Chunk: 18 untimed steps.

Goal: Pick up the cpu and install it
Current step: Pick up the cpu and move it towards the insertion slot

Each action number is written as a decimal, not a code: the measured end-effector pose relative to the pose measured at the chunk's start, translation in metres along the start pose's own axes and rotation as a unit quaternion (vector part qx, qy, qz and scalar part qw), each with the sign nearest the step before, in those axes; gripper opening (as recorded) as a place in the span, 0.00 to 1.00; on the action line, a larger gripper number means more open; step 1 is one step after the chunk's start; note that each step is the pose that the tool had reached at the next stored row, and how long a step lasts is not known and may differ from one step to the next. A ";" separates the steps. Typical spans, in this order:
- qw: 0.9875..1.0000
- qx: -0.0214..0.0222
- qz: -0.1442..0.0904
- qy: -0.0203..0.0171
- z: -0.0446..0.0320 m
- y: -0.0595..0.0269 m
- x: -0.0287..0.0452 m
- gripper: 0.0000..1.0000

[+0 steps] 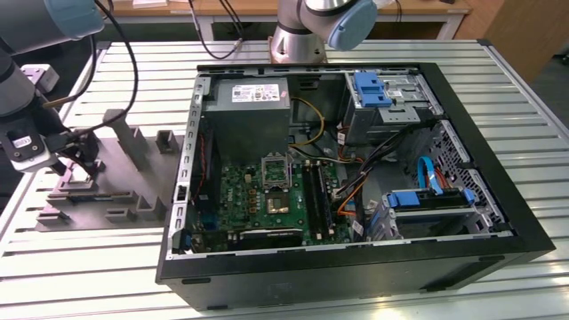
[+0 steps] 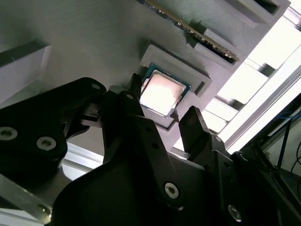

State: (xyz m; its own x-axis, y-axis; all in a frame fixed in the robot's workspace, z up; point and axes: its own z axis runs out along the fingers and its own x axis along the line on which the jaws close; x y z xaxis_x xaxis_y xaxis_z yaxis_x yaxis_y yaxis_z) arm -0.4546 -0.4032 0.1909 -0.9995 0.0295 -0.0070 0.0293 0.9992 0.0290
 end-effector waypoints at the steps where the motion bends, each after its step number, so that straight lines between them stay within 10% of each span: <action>1: 1.000 0.000 0.000 0.000 0.0004 -0.0001 0.0000 0.59; 18: 1.000 0.000 0.000 0.000 0.0073 -0.0024 -0.0002 0.59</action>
State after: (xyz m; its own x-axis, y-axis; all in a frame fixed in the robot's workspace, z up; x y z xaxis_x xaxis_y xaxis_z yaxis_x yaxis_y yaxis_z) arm -0.4544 -0.4054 0.1835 -0.9995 0.0294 -0.0070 0.0292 0.9992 0.0286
